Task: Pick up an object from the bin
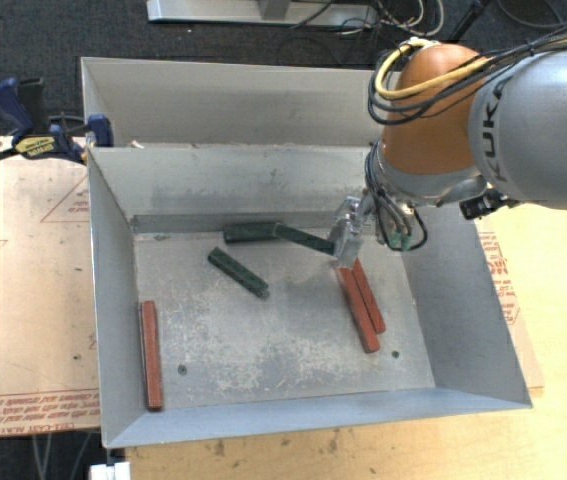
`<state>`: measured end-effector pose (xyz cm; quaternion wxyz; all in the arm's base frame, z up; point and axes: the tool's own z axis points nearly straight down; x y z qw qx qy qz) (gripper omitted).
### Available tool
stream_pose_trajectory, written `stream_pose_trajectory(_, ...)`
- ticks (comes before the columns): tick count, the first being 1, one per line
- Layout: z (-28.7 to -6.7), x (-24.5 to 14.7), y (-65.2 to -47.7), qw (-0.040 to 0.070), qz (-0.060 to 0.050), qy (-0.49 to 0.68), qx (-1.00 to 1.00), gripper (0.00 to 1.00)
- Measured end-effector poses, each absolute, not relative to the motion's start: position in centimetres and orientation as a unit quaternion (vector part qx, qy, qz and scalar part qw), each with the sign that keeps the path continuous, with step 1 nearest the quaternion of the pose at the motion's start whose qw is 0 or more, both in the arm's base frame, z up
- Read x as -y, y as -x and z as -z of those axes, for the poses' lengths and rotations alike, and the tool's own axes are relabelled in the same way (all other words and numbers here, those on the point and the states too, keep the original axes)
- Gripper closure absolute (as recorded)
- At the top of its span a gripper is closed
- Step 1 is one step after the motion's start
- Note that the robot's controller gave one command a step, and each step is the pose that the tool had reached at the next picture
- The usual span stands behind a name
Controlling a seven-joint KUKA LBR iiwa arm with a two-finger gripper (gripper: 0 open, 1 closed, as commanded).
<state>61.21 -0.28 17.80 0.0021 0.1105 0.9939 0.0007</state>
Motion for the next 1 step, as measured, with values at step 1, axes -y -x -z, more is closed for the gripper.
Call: stream_pose_trajectory(1,-18.75,0.28,-61.24,0.003,-0.001,-0.111,-0.994,1.0)
